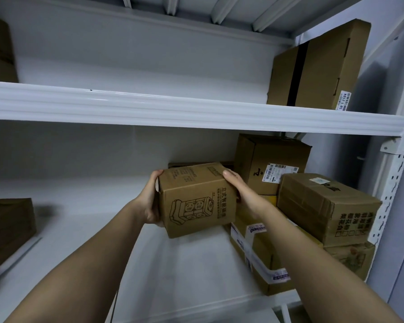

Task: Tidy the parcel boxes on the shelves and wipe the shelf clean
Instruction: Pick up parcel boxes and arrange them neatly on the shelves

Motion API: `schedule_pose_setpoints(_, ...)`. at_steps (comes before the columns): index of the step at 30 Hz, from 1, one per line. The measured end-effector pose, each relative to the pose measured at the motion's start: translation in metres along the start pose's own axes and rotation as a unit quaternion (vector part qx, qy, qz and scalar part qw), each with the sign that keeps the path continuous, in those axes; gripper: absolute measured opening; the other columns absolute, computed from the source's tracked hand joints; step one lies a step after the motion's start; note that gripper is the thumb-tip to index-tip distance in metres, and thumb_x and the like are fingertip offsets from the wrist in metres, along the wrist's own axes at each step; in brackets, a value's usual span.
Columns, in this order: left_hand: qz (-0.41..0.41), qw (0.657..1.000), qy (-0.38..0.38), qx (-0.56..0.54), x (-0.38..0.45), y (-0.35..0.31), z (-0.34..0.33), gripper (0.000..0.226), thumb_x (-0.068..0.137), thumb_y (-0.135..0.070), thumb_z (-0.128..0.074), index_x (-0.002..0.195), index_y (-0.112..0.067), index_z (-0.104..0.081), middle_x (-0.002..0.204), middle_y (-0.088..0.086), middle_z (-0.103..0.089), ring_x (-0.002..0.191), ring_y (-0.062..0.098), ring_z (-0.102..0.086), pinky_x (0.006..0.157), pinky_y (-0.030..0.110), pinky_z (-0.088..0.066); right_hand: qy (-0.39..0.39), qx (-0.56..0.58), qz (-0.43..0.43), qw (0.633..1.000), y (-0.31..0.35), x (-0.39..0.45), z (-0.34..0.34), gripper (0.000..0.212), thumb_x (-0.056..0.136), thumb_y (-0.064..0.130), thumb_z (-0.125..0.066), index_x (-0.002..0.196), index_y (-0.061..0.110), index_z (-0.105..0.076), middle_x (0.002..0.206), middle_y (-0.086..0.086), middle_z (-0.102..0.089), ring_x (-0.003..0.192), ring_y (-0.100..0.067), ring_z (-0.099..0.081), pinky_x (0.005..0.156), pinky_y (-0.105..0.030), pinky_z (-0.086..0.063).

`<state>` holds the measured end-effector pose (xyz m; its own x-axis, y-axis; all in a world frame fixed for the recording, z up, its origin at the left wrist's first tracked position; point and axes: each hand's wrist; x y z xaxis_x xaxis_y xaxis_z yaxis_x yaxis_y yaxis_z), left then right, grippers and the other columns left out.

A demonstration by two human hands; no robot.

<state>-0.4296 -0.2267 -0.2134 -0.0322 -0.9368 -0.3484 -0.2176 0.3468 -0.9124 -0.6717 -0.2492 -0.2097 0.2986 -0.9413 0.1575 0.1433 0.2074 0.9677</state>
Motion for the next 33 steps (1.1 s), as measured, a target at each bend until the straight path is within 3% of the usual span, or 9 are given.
schedule_pose_setpoints(4,0.037,0.999,0.007,0.005,-0.005,0.005,0.019,0.083,0.074,-0.082,-0.034,0.094,-0.006,-0.061,0.092,0.021,-0.067,0.091,0.039,-0.054,0.079,0.045,-0.044,0.063,-0.003,-0.015,0.998,0.004,-0.006,-0.014,0.074,0.080,0.066,-0.052,0.143,0.034,-0.030,0.128,-0.004,-0.054,0.116,-0.020,-0.052,0.085,-0.032,-0.044)
schedule_pose_setpoints(8,0.039,0.999,0.014,-0.029,-0.002,0.013,0.032,0.089,0.080,-0.081,-0.024,0.103,-0.005,-0.066,0.095,0.024,-0.071,0.094,0.039,-0.058,0.080,0.048,-0.047,0.047,-0.043,-0.001,0.998,0.007,0.002,-0.020,0.091,0.072,0.061,-0.065,0.147,0.038,-0.020,0.126,0.000,-0.054,0.121,-0.022,-0.050,0.106,-0.044,-0.038)
schedule_pose_setpoints(12,0.000,0.997,0.040,-0.059,-0.005,0.016,0.032,0.084,0.084,-0.079,-0.020,0.103,-0.010,-0.063,0.114,0.022,-0.062,0.104,0.044,-0.055,0.091,0.060,-0.038,-0.051,-0.045,-0.023,0.997,0.006,0.007,-0.033,0.101,0.071,0.063,-0.066,0.150,0.032,-0.012,0.143,-0.006,-0.042,0.125,-0.026,-0.045,0.105,-0.041,-0.036)
schedule_pose_setpoints(15,-0.040,0.999,0.007,0.020,-0.010,0.017,0.027,0.066,0.089,-0.072,-0.024,0.098,-0.016,-0.060,0.103,0.015,-0.064,0.097,0.040,-0.062,0.091,0.050,-0.043,-0.103,-0.017,-0.044,0.994,0.004,0.007,-0.051,0.104,0.073,0.062,-0.067,0.152,0.032,-0.007,0.153,-0.009,-0.029,0.134,-0.032,-0.036,0.110,-0.045,-0.031)
schedule_pose_setpoints(17,-0.063,0.992,-0.025,0.107,-0.011,0.020,0.029,0.057,0.088,-0.069,-0.035,0.116,-0.023,-0.054,0.102,0.006,-0.063,0.086,0.033,-0.066,0.092,0.048,-0.042,-0.117,-0.024,-0.073,0.990,0.004,0.006,-0.063,0.099,0.074,0.070,-0.061,0.152,0.033,-0.011,0.153,-0.007,-0.027,0.135,-0.032,-0.034,0.107,-0.044,-0.032)
schedule_pose_setpoints(20,-0.064,0.980,-0.079,0.173,-0.010,0.025,0.045,0.065,0.082,-0.066,-0.052,0.133,-0.028,-0.035,0.109,0.003,-0.055,0.095,0.025,-0.059,0.090,0.046,-0.051,-0.051,-0.038,-0.126,0.990,0.005,0.003,-0.071,0.096,0.064,0.092,-0.041,0.143,0.039,-0.031,0.145,-0.001,-0.038,0.130,-0.029,-0.041,0.103,-0.048,-0.039)
schedule_pose_setpoints(24,-0.025,0.980,-0.066,0.186,-0.017,0.034,0.069,0.064,0.083,-0.070,-0.047,0.131,-0.028,-0.040,0.116,0.012,-0.055,0.103,0.029,-0.058,0.081,0.046,-0.056,-0.013,-0.002,-0.113,0.994,0.005,-0.005,-0.071,0.044,0.094,0.064,-0.030,0.126,0.040,-0.049,0.123,-0.002,-0.056,0.103,-0.025,-0.060,0.081,-0.041,-0.056)
schedule_pose_setpoints(27,-0.027,0.982,-0.081,0.166,-0.017,0.039,0.075,0.059,0.086,-0.069,-0.044,0.129,-0.029,-0.040,0.112,0.010,-0.057,0.100,0.027,-0.058,0.087,0.046,-0.054,-0.010,-0.040,-0.089,0.995,0.000,-0.007,-0.078,0.041,0.100,0.048,-0.035,0.140,0.040,-0.040,0.138,-0.004,-0.048,0.111,-0.027,-0.059,0.067,-0.033,-0.058)
schedule_pose_setpoints(33,-0.041,0.986,-0.113,0.116,-0.027,0.036,0.077,0.050,0.090,-0.057,-0.047,0.124,-0.021,-0.049,0.107,0.009,-0.056,0.095,0.025,-0.053,0.086,0.044,-0.047,-0.004,-0.018,-0.044,0.999,-0.009,-0.020,-0.086,0.038,0.099,0.037,-0.047,0.136,0.031,-0.045,0.115,-0.001,-0.067,0.098,-0.018,-0.067,0.067,-0.025,-0.056)
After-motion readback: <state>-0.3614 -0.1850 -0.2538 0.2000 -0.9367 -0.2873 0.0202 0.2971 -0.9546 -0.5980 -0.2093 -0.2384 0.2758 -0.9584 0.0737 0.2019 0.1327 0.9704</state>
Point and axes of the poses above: each hand's wrist, its own x-axis towards the middle knuckle, its own z-axis out of the back of the hand, y = z × x
